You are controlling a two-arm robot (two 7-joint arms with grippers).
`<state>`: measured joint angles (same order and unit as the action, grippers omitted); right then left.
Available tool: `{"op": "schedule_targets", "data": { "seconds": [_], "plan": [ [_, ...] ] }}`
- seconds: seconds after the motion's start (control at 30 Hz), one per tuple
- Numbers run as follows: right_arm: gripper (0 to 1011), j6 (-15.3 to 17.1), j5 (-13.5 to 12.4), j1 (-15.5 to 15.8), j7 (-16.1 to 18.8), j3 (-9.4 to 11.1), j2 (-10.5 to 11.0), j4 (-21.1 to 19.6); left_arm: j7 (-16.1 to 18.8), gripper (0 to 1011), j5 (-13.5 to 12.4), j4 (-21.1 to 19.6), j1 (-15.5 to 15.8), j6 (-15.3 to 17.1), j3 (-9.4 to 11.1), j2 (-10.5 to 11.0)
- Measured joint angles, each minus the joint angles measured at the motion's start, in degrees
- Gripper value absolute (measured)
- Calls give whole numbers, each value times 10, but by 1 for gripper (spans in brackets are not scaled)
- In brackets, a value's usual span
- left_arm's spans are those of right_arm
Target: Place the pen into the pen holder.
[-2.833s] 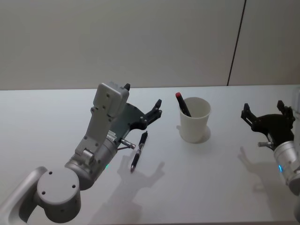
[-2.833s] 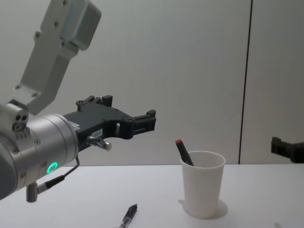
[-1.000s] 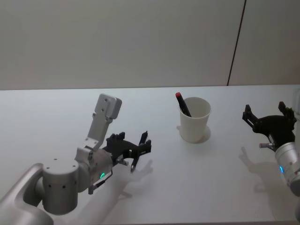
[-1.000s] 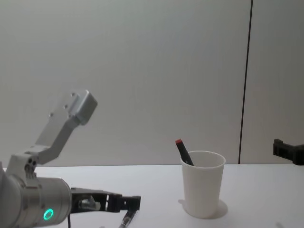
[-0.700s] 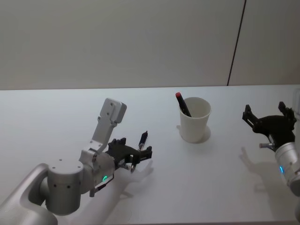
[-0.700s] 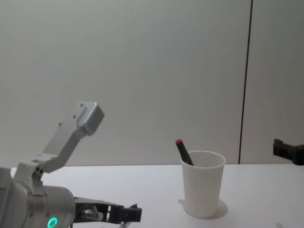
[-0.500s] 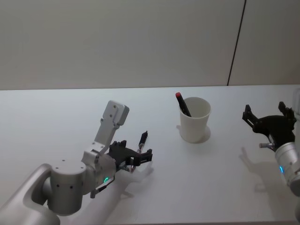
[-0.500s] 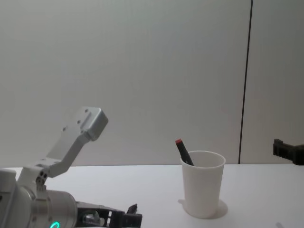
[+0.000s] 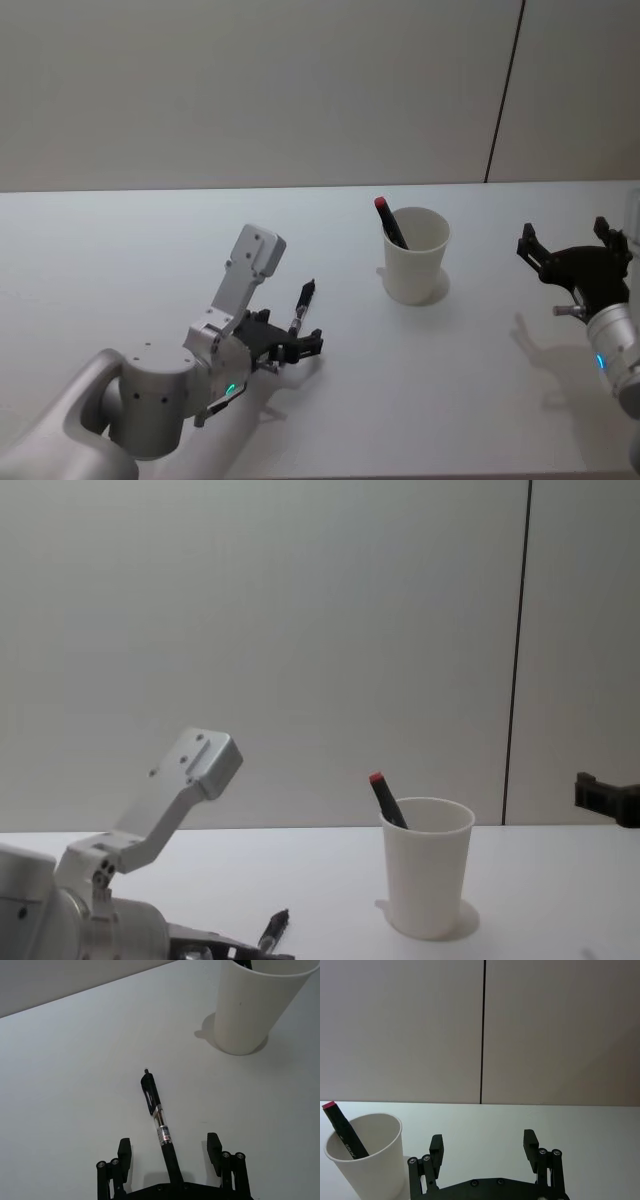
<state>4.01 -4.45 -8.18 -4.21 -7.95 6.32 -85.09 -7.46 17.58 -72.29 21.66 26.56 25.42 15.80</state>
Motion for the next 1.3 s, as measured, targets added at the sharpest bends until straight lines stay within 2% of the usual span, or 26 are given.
{"op": "schedule_targets", "data": {
  "seconds": [0.2,0.23,0.27,0.37,0.43,0.6,0.7,0.73,0.83,1.07,1.3],
  "plan": [
    [1002,0,0,0,0,0,0,0,-2,857,-8,11,4,1,1,-4],
    [1001,0,0,0,0,0,0,0,-3,809,-10,13,5,0,2,-5],
    [1001,0,0,0,0,0,0,0,-3,809,-10,13,5,0,2,-5],
    [1002,0,0,0,0,0,0,0,-6,686,-13,21,7,-2,2,-7],
    [1002,0,0,0,0,0,0,0,-7,646,-14,24,8,-3,2,-7],
    [1001,0,0,0,0,0,0,0,-9,469,-15,35,10,-8,2,-10],
    [1002,0,0,0,0,0,0,0,-10,410,-15,39,11,-11,2,-11],
    [1001,0,0,0,0,0,0,0,-10,339,-15,41,12,-13,2,-12],
    [1002,0,0,0,0,0,0,0,-11,251,-16,45,12,-16,2,-13],
    [1002,0,0,0,0,0,0,0,-11,140,-17,49,13,-21,2,-14],
    [1002,0,0,0,0,0,0,0,-10,133,-20,47,10,-25,1,-14]
  ]
}}
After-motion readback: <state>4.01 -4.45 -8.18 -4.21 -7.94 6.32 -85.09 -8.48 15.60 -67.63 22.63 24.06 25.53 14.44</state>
